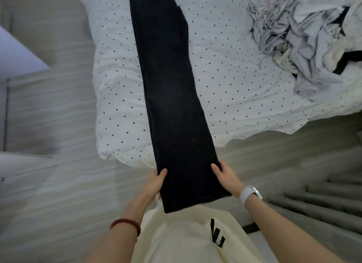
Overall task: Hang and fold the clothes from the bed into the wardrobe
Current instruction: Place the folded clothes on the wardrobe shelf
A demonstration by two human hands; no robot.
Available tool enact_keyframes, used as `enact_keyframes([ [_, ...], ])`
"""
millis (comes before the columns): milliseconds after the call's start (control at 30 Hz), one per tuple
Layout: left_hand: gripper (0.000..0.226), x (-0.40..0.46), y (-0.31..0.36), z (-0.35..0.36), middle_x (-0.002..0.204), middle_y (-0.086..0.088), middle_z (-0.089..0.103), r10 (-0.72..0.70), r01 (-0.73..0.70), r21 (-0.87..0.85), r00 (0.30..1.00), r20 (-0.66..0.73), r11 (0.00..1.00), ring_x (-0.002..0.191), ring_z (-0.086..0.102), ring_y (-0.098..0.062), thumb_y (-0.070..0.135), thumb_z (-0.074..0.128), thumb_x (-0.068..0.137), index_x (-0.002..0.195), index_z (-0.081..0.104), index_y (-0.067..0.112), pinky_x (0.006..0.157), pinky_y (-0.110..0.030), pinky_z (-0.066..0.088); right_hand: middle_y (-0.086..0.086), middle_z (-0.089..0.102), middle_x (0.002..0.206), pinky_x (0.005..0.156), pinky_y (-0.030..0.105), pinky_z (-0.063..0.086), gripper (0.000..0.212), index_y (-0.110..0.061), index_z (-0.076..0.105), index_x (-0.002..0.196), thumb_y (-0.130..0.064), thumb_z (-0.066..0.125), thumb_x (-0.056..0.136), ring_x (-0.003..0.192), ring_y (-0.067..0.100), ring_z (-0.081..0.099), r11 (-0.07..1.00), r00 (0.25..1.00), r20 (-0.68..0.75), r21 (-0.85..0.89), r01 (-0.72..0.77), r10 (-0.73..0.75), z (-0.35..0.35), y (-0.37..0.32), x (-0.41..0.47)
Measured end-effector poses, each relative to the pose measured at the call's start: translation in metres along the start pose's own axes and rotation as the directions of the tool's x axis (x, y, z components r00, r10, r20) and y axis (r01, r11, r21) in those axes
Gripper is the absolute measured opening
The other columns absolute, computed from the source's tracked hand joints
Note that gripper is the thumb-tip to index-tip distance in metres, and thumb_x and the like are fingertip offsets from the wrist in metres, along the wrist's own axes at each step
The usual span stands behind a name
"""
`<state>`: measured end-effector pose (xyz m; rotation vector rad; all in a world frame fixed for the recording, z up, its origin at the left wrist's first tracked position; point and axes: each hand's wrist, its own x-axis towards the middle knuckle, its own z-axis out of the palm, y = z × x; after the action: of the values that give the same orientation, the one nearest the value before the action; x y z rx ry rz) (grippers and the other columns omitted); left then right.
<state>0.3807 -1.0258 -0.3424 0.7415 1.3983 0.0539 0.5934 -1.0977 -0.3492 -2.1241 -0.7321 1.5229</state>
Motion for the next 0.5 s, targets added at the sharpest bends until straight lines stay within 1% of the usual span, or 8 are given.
enact_keyframes([
  [100,0.036,-0.011,0.004,-0.004,0.133,-0.010,0.052,0.040,-0.039,0.014,0.999,-0.036,0.999,0.117,0.053,-0.027,0.018,0.036,0.101,0.136,0.039,0.010,0.101,-0.045,0.044,0.011,0.055,0.120,0.081,0.027,0.042,0.039,-0.002,0.042,0.127,-0.027,0.046,0.097,0.099,0.018,0.053,0.999,0.999,-0.019,0.025,-0.048,0.048,-0.002,-0.011,-0.011],
  [167,0.044,-0.022,0.008,-0.009,0.133,-0.013,0.051,0.080,-0.079,0.017,0.995,-0.052,0.997,0.116,0.054,-0.028,0.012,0.040,0.099,0.142,0.027,0.013,0.099,-0.047,0.045,0.011,0.050,0.128,0.087,0.030,0.044,0.045,-0.005,0.034,0.136,-0.025,0.047,0.097,0.107,0.021,0.053,0.998,0.997,-0.045,0.024,-0.056,0.057,-0.003,-0.021,-0.024],
  [233,0.062,-0.032,0.013,-0.015,0.134,-0.008,0.050,0.156,-0.154,0.064,0.988,-0.024,0.986,0.117,0.054,-0.028,0.008,0.043,0.097,0.148,0.013,0.027,0.097,-0.046,0.047,0.008,0.041,0.138,0.096,0.037,0.045,0.053,-0.016,0.022,0.144,-0.017,0.046,0.097,0.117,0.026,0.051,0.998,0.998,-0.058,0.069,-0.012,0.016,-0.006,-0.029,-0.036],
  [267,0.062,-0.039,0.017,-0.018,0.133,-0.005,0.051,0.198,-0.198,0.083,0.980,-0.001,0.977,0.116,0.054,-0.026,0.007,0.043,0.096,0.147,0.016,0.031,0.094,-0.043,0.049,0.007,0.044,0.134,0.094,0.038,0.048,0.055,-0.023,0.021,0.144,-0.011,0.045,0.096,0.114,0.027,0.055,0.995,0.999,-0.049,0.096,0.008,-0.003,-0.009,-0.033,-0.043],
  [300,0.053,-0.043,0.027,-0.021,0.130,-0.005,0.053,0.230,-0.230,0.093,0.973,0.008,0.969,0.112,0.056,-0.023,0.007,0.043,0.096,0.142,0.030,0.030,0.087,-0.038,0.052,0.009,0.052,0.123,0.086,0.037,0.051,0.051,-0.028,0.029,0.140,-0.007,0.044,0.095,0.103,0.027,0.060,0.991,0.999,-0.044,0.132,0.021,-0.015,-0.014,-0.041,-0.047],
  [367,0.027,-0.056,0.050,-0.028,0.117,-0.008,0.059,0.244,-0.245,0.038,0.970,0.011,0.969,0.094,0.059,-0.017,0.007,0.043,0.097,0.111,0.061,0.020,0.070,-0.027,0.050,0.011,0.061,0.099,0.069,0.030,0.052,0.033,-0.023,0.052,0.117,-0.002,0.044,0.092,0.081,0.023,0.063,0.962,0.997,-0.072,0.272,0.030,-0.010,-0.024,-0.061,-0.055],
  [400,0.025,-0.061,0.062,-0.032,0.109,-0.009,0.061,0.244,-0.243,-0.026,0.970,0.025,0.970,0.085,0.059,-0.017,0.008,0.042,0.096,0.097,0.066,0.016,0.065,-0.025,0.048,0.010,0.062,0.096,0.063,0.027,0.051,0.026,-0.018,0.060,0.102,-0.001,0.045,0.091,0.076,0.020,0.062,0.929,0.995,-0.100,0.366,0.043,-0.007,-0.029,-0.071,-0.057],
  [500,0.031,-0.077,0.108,-0.050,0.096,-0.012,0.065,0.311,-0.283,-0.249,0.947,0.080,0.926,0.076,0.065,-0.022,0.001,0.038,0.092,0.090,0.069,0.007,0.058,-0.026,0.052,0.009,0.068,0.077,0.049,0.020,0.050,0.023,-0.007,0.066,0.082,-0.002,0.045,0.088,0.061,0.016,0.065,0.686,0.984,-0.178,0.712,0.150,-0.030,-0.044,-0.113,-0.067],
])
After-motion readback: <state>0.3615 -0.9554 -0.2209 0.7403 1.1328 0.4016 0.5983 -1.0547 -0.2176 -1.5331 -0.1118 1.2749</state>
